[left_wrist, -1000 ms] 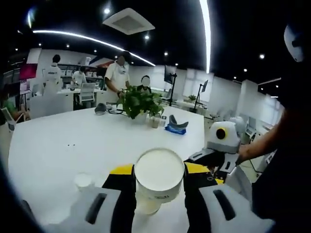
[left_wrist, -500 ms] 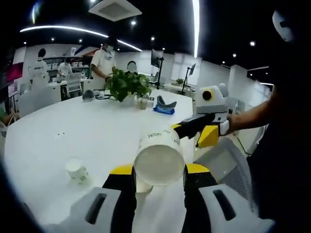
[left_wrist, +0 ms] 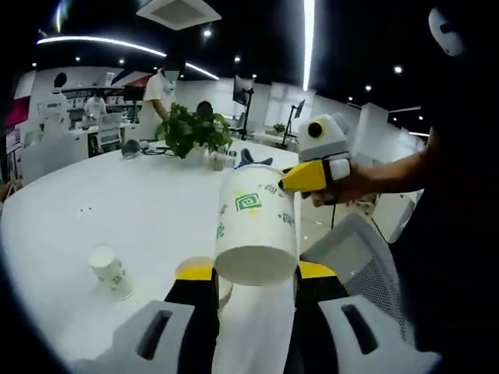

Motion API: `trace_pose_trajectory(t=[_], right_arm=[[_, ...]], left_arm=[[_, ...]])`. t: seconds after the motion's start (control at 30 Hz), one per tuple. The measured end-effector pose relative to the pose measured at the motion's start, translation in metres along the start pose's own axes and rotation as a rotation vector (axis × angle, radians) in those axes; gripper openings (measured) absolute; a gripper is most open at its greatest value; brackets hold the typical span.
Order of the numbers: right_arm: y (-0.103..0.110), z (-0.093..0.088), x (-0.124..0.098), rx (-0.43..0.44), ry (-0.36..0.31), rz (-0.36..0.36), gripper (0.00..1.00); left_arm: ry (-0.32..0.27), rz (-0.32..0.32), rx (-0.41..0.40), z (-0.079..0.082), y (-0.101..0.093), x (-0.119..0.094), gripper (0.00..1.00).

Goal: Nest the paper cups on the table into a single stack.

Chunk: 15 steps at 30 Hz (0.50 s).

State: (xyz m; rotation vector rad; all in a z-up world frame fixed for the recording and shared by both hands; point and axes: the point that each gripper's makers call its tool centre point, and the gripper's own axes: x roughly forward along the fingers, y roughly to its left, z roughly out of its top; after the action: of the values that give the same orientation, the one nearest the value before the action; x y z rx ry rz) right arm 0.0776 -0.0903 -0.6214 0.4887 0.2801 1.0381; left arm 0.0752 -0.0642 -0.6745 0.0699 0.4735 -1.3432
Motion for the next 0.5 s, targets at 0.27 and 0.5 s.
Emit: trace_pose_trajectory(t=[0.27,0.5], right_arm=[[0.011,0.004,0.005,0.053,0.017,0.047,0.0],[0.0,0.003,0.005,-0.051,0.091,-0.023,0.0]], left_arm=[[0.003,0.068,0.0,-0.01,0.016,0.0,0.43],[0.003,0.117,0.021,-0.019,0.026,-0.008,0.54]])
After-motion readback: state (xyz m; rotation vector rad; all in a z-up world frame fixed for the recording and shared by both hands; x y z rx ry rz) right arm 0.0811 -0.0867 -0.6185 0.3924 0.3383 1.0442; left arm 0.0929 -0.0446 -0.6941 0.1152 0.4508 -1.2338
